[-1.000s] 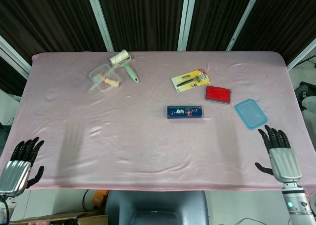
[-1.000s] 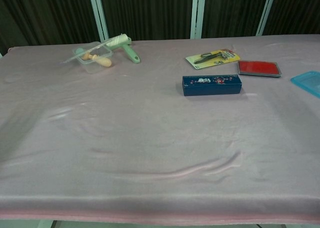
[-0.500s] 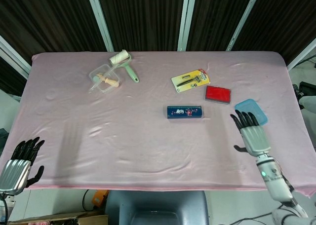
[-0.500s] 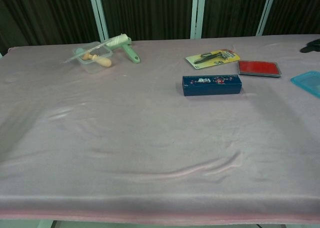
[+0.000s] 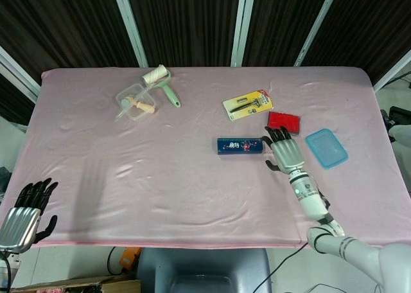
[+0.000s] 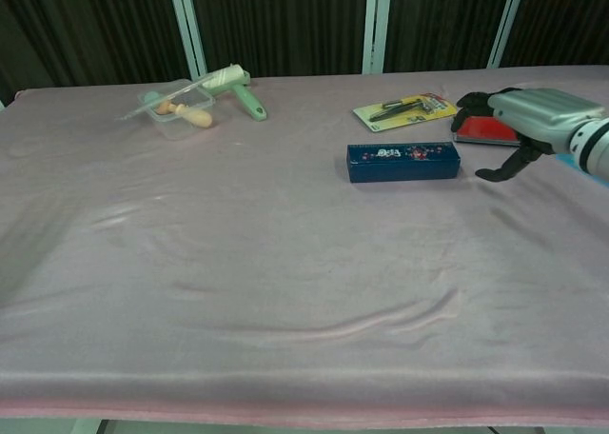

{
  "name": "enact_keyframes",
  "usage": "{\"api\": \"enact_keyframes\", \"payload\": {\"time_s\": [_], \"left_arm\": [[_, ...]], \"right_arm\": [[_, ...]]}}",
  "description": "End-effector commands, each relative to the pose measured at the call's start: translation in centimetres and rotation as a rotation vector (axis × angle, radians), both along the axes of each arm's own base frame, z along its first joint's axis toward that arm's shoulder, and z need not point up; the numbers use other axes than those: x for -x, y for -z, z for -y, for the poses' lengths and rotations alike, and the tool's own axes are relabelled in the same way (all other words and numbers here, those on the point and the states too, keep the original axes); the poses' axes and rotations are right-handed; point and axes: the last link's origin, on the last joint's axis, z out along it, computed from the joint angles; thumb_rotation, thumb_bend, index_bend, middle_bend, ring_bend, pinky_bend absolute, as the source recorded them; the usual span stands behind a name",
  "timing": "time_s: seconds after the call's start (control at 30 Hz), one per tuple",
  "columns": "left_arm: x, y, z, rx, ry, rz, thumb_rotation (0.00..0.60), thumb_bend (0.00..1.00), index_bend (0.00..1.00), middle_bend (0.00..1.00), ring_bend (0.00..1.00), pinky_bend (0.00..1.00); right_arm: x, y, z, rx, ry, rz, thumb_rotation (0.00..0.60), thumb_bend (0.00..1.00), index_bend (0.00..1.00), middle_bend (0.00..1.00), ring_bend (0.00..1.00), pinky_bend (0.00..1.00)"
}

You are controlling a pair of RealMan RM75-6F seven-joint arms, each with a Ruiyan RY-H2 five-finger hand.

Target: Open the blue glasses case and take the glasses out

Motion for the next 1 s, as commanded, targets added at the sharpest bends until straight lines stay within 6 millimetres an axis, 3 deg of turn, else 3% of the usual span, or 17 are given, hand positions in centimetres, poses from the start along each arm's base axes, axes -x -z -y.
{"api": "enact_keyframes", "payload": {"time_s": [0.03,0.37,0.53,1.0], "left_arm": [[0.0,0.1,-0.1,0.001,-0.002,-0.002,0.6,0.41,0.0,0.0,0.0,0.03],[0.0,0.2,-0.1,0.001,-0.003,-0.006,0.6,0.41,0.0,0.0,0.0,0.04],[0.0,0.2,-0.1,0.002,-0.004,-0.006,0.6,0.41,0.0,0.0,0.0,0.03],[0.1,0.2,-0.2,0.004,-0.007,-0.007,0.6,0.41,0.0,0.0,0.0,0.03]], "right_arm": [[-1.1,1.4,1.0,-0.019,-0.005,0.004,0.6,0.44,0.41,0.21,0.18,0.15],[-2.2,3.1,2.6,-0.008,0.01,-0.009,0.6,0.46,0.45,0.24,0.21,0.18],[-2.1,3.1,3.0,0.002,0.024,0.005,0.6,0.52,0.47,0.25,0.23,0.2],[-2.1,3.2,3.2,0.009,0.02,-0.004,0.6,0.53,0.52,0.28,0.25,0.21]]}}
